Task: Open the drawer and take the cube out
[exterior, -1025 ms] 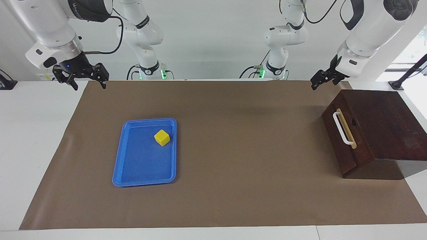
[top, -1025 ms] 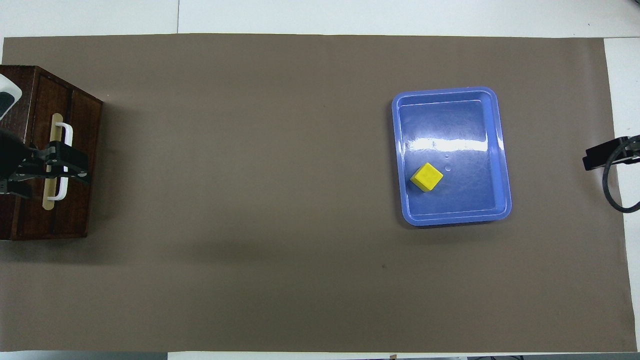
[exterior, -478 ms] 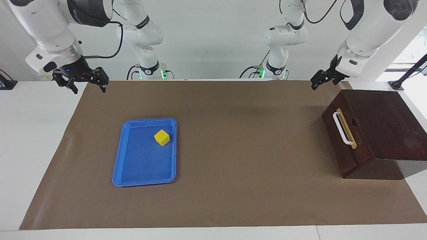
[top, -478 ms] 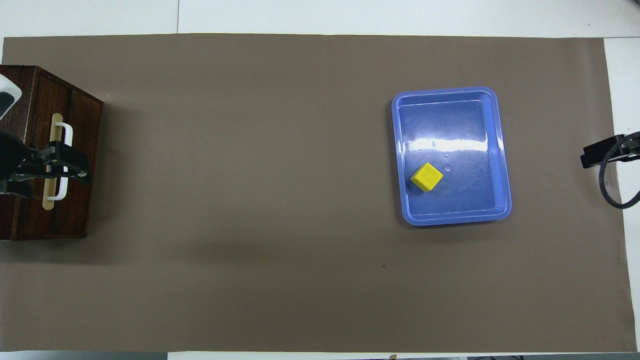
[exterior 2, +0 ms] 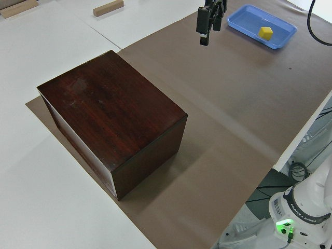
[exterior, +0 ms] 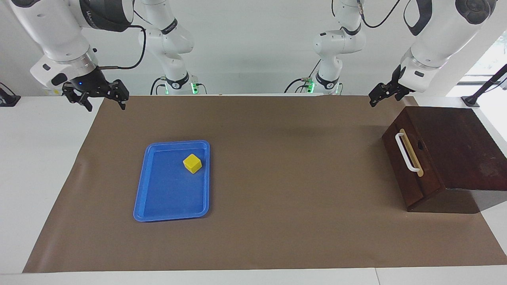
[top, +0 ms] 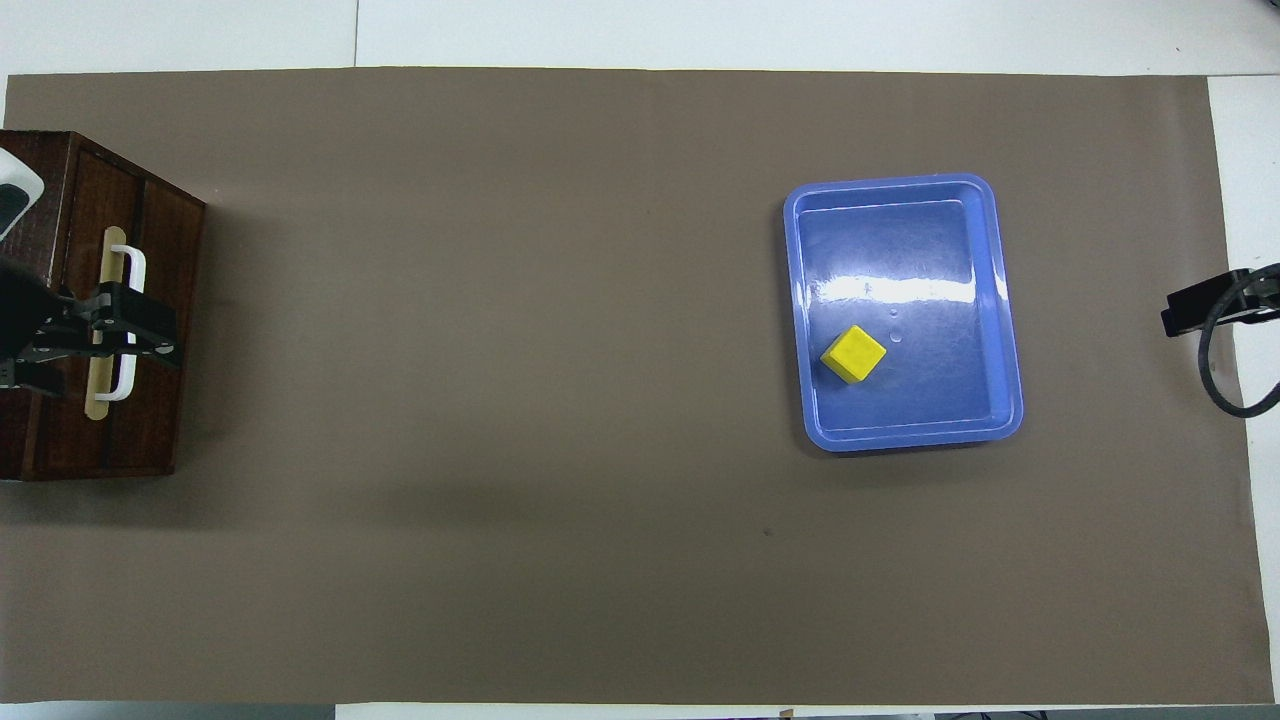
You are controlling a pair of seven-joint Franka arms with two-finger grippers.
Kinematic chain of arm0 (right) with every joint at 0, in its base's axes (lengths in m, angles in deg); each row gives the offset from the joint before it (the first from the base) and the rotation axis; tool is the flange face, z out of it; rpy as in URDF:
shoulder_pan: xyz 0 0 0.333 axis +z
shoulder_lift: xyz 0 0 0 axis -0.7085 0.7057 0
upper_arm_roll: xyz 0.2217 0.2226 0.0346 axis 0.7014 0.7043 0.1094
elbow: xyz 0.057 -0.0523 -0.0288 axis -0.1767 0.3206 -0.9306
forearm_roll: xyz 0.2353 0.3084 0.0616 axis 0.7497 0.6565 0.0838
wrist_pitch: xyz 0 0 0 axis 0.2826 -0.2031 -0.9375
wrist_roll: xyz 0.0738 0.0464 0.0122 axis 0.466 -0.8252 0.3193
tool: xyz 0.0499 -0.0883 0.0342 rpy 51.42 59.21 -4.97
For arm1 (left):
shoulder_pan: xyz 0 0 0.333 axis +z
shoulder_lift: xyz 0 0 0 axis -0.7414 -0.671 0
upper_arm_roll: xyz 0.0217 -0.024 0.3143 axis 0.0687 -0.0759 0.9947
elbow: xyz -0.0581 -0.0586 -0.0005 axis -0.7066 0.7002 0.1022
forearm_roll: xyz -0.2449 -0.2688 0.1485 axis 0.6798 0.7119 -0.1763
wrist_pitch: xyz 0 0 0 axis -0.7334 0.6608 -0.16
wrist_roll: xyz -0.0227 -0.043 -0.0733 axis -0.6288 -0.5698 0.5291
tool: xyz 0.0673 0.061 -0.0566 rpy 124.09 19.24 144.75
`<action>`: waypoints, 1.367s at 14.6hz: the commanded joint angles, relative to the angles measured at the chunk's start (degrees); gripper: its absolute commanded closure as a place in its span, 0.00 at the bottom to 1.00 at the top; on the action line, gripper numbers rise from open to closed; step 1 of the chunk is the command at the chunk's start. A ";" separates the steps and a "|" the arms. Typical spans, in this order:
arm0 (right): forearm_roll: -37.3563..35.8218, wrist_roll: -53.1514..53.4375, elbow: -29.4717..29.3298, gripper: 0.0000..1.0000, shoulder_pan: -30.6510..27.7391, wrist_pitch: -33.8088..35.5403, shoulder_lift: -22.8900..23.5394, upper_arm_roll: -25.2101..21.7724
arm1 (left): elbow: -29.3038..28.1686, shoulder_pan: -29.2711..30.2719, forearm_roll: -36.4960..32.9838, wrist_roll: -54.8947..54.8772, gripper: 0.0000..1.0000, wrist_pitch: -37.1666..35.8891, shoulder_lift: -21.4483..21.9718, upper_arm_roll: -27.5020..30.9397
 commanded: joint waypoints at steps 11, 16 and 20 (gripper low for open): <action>3.68 -0.82 0.82 0.00 -1.15 -0.66 -0.78 0.67 | 0.39 0.25 0.78 0.09 0.00 0.19 0.19 0.07; 3.59 -1.00 0.73 0.00 -1.15 -0.48 -0.78 0.67 | 0.39 0.25 0.78 0.09 0.00 0.19 0.19 0.07; 3.59 -0.91 0.73 0.00 -1.15 -0.57 -0.95 0.67 | 0.39 0.25 0.78 0.09 0.00 0.19 0.19 0.07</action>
